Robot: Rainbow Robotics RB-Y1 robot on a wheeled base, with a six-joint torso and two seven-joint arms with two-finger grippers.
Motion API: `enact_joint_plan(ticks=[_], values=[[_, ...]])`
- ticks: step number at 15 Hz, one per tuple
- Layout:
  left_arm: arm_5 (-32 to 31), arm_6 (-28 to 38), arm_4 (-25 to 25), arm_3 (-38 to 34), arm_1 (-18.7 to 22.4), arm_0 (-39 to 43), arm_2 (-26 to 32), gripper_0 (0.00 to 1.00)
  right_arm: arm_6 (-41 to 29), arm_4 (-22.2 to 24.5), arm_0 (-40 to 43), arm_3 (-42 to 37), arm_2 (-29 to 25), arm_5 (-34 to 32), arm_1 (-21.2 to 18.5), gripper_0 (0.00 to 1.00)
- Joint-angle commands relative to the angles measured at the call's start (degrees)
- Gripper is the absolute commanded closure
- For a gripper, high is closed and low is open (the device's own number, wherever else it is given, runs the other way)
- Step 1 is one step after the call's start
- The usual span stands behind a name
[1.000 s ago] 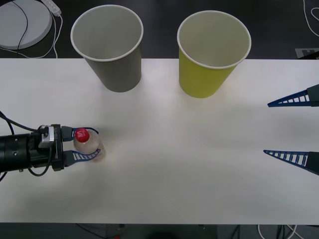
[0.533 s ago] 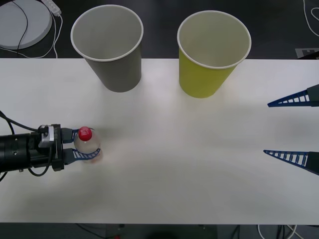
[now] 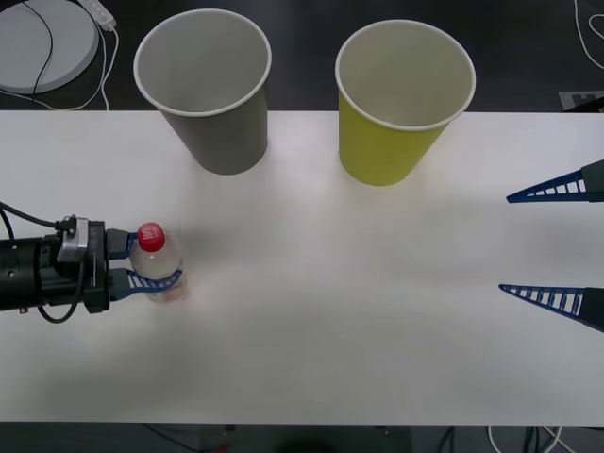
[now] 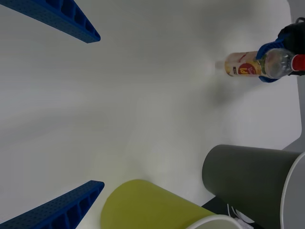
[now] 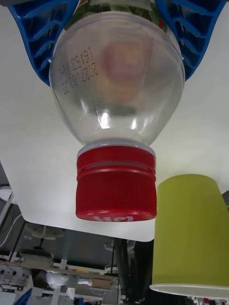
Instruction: Put the can into the green bin and the plastic bottle into the gray bin
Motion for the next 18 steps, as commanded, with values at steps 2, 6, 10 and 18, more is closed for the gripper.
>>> enact_joint_plan(ticks=[2,6,10,18], values=[[1.5,3.1,1.2,-1.5,3.0,0.0,0.2,1.00,0.0,0.0,0.0,0.0,0.0,0.0,0.0,0.00],[6.7,4.4,3.1,-3.1,5.0,0.0,0.3,1.00,0.0,0.0,0.0,0.0,0.0,0.0,0.0,0.00],[12.0,6.0,5.0,-4.5,6.7,0.1,0.3,1.00,0.0,0.0,0.0,0.0,0.0,0.0,0.0,0.00],[20.8,10.7,6.4,-7.9,11.3,0.1,0.3,1.00,0.0,0.0,0.0,0.0,0.0,0.0,0.0,0.00]])
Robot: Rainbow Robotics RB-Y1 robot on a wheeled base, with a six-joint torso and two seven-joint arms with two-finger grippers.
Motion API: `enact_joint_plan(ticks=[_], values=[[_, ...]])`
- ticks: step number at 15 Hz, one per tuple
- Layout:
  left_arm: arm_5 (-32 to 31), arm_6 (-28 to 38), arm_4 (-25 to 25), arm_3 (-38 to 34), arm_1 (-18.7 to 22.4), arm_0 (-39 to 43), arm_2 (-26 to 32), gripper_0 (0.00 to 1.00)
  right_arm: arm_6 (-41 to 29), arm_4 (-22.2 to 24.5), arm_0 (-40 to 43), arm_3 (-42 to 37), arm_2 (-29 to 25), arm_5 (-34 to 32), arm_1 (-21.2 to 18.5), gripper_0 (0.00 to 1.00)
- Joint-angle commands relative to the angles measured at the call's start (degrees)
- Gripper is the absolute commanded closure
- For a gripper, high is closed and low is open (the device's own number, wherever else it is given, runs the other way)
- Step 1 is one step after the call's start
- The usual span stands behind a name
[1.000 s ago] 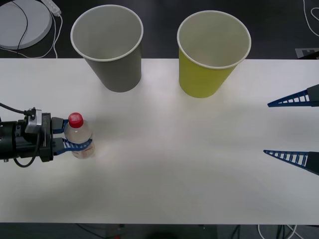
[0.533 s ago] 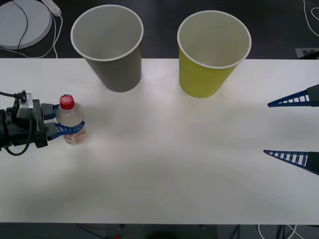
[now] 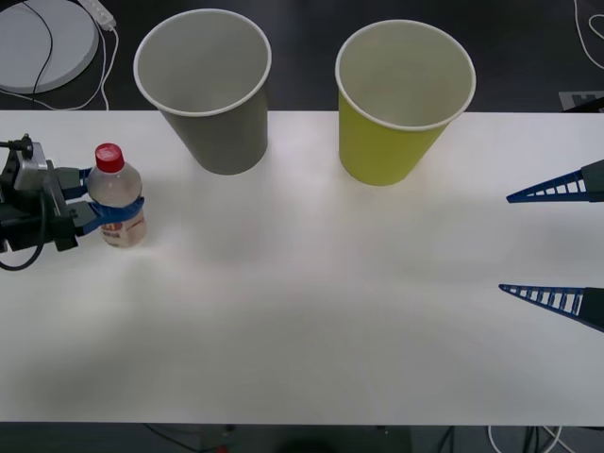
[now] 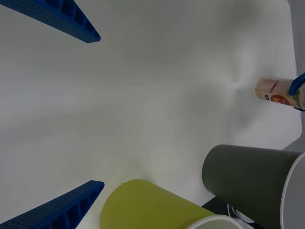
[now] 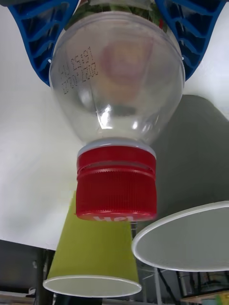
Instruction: Put the can into the green bin and the plastic bottle into the gray bin
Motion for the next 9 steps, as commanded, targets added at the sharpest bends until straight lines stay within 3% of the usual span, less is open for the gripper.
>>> enact_joint_plan(ticks=[1,9], values=[[2.7,1.6,0.7,-0.9,1.6,0.0,-0.1,1.00,0.0,0.0,0.0,0.0,0.0,0.0,0.0,0.00],[6.7,7.7,1.4,-3.5,5.2,0.0,0.0,1.00,0.0,0.0,0.0,0.0,0.0,0.0,0.0,0.00]])
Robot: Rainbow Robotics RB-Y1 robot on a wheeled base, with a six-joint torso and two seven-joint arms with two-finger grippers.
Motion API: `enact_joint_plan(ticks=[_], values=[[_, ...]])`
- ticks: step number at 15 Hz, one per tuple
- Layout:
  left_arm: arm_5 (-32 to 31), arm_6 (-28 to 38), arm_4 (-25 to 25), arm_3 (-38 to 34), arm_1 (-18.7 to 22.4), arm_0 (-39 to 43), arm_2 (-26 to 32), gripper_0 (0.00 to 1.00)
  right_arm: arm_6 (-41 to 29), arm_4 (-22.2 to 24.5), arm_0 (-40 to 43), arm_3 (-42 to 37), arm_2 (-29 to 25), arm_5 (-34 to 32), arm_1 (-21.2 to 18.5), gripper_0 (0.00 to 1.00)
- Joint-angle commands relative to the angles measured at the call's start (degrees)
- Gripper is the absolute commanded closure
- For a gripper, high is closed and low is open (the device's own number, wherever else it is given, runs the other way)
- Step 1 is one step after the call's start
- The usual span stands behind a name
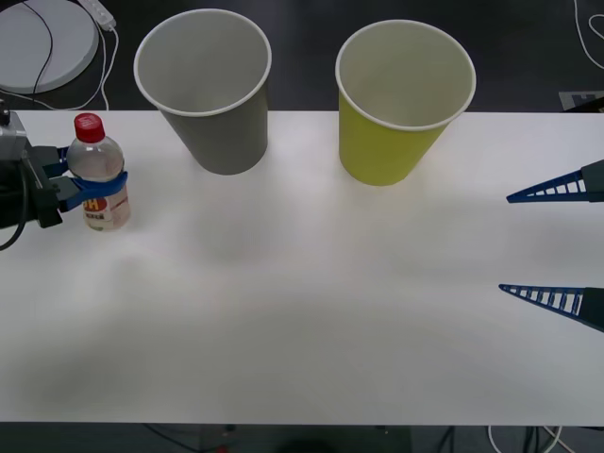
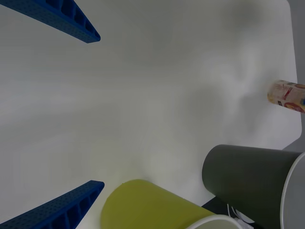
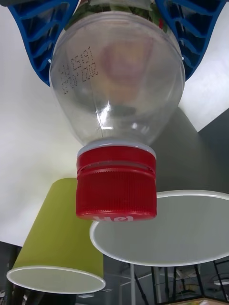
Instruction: Put the can into the green bin and the plastic bottle into the gray bin
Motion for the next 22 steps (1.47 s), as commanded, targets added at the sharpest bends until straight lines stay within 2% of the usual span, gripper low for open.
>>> enact_joint_plan(ticks=[1,3,5,8,13,17,20,22], values=[[0.9,1.7,0.0,-1.0,1.1,0.0,0.0,1.00,0.0,0.0,0.0,0.0,0.0,0.0,0.0,0.00],[1.0,5.9,-2.9,-2.6,1.9,0.0,0.7,1.00,0.0,0.0,0.0,0.0,0.0,0.0,0.0,0.00],[0.3,12.5,-8.8,-5.0,2.4,0.0,3.3,1.00,0.0,0.0,0.0,0.0,0.0,0.0,0.0,0.00],[-1.8,20.4,-14.0,-7.8,4.0,-0.1,6.2,1.00,0.0,0.0,0.0,0.0,0.0,0.0,0.0,0.00],[-5.8,29.6,-17.8,-10.3,8.6,-0.9,9.5,1.00,0.0,0.0,0.0,0.0,0.0,0.0,0.0,0.00],[-9.3,35.9,-20.4,-10.3,12.9,-4.7,9.5,1.00,0.0,0.0,0.0,0.0,0.0,0.0,0.0,0.00],[-12.5,40.5,-23.1,-10.0,14.0,-8.4,9.5,1.00,0.0,0.0,0.0,0.0,0.0,0.0,0.0,0.00],[-15.8,40.9,-24.1,-7.4,14.0,-11.6,9.5,1.00,0.0,0.0,0.0,0.0,0.0,0.0,0.0,0.00]])
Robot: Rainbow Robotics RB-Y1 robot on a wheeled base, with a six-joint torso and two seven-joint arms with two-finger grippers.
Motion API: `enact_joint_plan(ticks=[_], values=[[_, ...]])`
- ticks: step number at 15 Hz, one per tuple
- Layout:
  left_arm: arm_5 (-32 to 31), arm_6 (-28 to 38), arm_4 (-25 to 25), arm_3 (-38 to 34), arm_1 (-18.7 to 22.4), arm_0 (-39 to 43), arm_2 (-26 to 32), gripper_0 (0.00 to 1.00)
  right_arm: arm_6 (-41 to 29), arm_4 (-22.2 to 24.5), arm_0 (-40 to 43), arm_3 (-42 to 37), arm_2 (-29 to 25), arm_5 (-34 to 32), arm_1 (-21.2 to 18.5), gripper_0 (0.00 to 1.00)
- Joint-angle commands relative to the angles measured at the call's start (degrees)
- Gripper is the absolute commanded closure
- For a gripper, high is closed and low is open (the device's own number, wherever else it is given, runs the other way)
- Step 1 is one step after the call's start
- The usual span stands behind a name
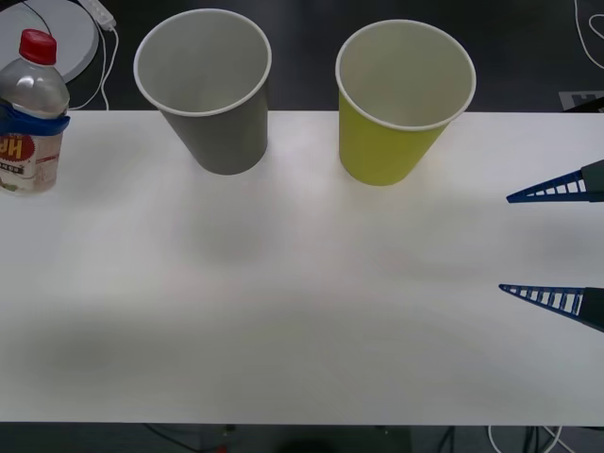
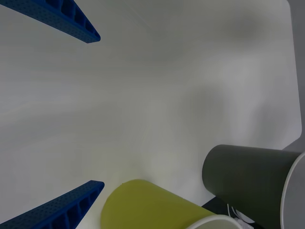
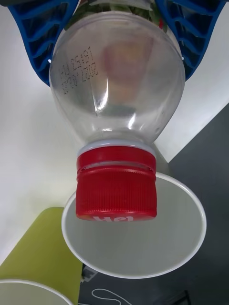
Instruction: Put the can into the green bin and the plastic bottle into the gray bin
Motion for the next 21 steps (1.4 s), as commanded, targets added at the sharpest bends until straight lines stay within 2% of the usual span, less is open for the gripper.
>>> enact_joint_plan(ticks=[1,3,6,9,14,17,21], values=[[-5.3,0.5,-1.7,3.9,0.0,-5.0,-0.1,1.00,0.0,0.0,0.0,0.0,0.0,0.0,0.0,0.00],[-9.1,0.5,-3.3,6.3,0.0,-8.8,-1.2,1.00,0.0,0.0,0.0,0.0,0.0,0.0,0.0,0.00],[-13.3,0.5,-5.5,11.1,0.0,-17.9,-7.0,1.00,0.0,0.0,0.0,0.0,0.0,0.0,0.0,0.00],[-14.8,0.5,-7.3,15.7,0.1,-27.6,-15.6,1.00,0.0,0.0,0.0,0.0,0.0,0.0,0.0,0.00],[-17.7,0.4,-7.1,25.4,-1.3,-44.1,-30.0,1.00,0.0,0.0,0.0,0.0,0.0,0.0,0.0,0.00],[-20.1,1.0,-8.7,29.3,-3.7,-50.9,-34.5,1.00,0.0,0.0,0.0,0.0,0.0,0.0,0.0,0.00],[-24.0,1.1,-14.9,32.5,-8.1,-56.9,-35.2,1.00,0.0,0.0,0.0,0.0,0.0,0.0,0.0,0.00]])
